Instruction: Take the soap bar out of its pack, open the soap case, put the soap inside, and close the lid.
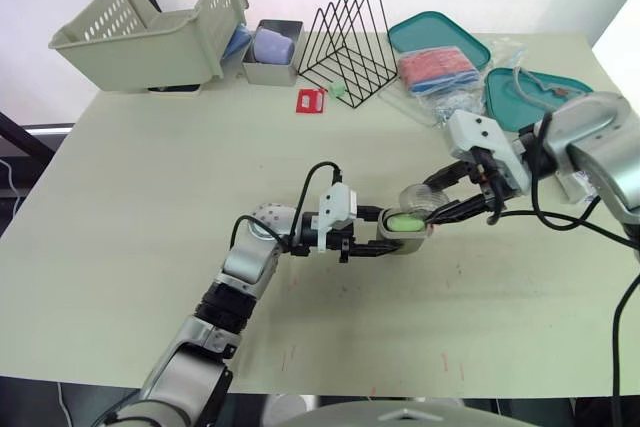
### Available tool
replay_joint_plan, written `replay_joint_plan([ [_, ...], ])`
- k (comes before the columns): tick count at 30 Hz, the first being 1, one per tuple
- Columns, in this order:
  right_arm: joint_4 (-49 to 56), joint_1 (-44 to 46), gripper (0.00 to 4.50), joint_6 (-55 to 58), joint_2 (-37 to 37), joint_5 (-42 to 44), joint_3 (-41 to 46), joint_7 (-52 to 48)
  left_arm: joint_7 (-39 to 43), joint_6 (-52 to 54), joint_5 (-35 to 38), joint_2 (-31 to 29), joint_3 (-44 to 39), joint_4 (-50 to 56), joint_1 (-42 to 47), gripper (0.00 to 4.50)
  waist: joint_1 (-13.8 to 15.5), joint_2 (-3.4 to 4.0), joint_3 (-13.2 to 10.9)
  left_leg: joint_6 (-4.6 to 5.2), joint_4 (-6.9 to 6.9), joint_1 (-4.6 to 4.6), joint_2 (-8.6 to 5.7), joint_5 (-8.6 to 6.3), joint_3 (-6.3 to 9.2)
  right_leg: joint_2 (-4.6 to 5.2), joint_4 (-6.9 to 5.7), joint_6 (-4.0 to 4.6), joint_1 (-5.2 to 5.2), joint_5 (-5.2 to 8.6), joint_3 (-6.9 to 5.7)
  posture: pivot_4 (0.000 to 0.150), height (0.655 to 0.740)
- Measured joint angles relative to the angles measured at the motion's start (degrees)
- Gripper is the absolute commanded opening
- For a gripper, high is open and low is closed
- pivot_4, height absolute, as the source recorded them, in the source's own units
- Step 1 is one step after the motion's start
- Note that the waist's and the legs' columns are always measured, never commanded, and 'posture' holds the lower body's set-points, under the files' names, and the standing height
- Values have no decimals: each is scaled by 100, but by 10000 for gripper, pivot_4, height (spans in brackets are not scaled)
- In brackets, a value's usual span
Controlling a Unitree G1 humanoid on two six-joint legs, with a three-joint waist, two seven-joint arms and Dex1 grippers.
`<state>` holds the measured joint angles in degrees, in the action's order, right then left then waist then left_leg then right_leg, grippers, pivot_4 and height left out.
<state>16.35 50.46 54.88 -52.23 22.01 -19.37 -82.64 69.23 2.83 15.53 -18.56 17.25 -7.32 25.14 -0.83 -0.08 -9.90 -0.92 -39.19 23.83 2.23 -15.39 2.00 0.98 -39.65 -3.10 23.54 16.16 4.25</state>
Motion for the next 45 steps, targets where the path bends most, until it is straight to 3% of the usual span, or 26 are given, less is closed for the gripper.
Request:
replay_joint_plan([
  [31, 339, -170, 18462, 152, 98, -3, -284, 464, -17, -38, -29, -3, 15, -19, 23, 19865, -16, -4, 3, 0, 0, -6, 0, 0, 3, -2, -1, 0, -3, 0, 0, 1500, 7400],
  [45, 405, 206, 18462, 387, 421, -302, -716, 588, -21, -18, -30, 0, -26, -72, 27, 19865, -46, -22, 21, 0, 0, -14, 1, 0, 7, -5, -8, 0, -7, 0, -1, 1500, 7400],
])
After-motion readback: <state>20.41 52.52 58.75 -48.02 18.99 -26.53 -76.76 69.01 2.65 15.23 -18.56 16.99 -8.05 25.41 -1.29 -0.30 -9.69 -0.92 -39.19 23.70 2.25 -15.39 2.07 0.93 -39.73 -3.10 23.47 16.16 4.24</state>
